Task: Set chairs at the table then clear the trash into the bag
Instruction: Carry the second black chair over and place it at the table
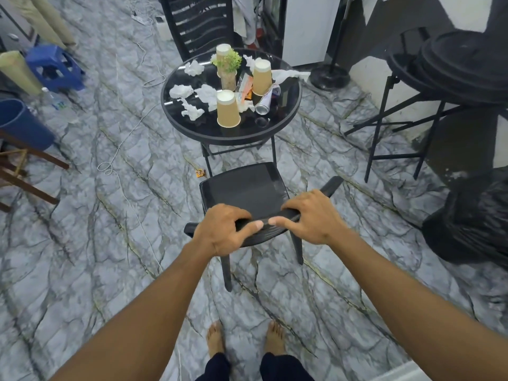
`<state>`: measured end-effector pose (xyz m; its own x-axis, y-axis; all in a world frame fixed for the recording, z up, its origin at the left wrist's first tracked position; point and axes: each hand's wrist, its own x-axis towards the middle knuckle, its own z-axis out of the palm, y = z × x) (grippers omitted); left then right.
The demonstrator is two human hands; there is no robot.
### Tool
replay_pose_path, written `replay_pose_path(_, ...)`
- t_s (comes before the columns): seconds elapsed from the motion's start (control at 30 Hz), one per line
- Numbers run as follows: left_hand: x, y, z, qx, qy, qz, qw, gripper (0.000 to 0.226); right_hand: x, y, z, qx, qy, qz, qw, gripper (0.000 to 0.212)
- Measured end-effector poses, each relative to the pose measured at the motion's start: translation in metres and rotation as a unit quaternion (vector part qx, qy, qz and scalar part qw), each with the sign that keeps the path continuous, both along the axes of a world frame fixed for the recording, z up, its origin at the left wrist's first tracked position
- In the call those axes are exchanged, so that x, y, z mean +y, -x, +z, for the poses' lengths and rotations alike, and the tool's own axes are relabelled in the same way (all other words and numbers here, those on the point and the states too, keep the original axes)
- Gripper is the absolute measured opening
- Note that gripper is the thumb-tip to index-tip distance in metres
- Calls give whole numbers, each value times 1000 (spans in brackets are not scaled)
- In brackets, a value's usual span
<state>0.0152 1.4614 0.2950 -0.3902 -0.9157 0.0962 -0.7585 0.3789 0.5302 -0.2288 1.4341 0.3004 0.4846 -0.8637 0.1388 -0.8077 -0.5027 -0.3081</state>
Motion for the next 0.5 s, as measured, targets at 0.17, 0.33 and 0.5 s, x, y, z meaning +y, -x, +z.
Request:
replay_pose_path(0.17, -6, -2, -4, -10, 13, 10, 1000, 67, -15, 0, 4, 33, -6, -8, 999, 89)
replay_pose_path(0.33, 42, 11, -14, -16, 66, -5, 998, 60, 39, 17, -8, 46, 38, 1, 998, 76)
replay_pose_path(0.5, 62, 15, -16, -10, 91, -16, 996, 60, 62, 27, -9, 38, 37, -9, 999, 80)
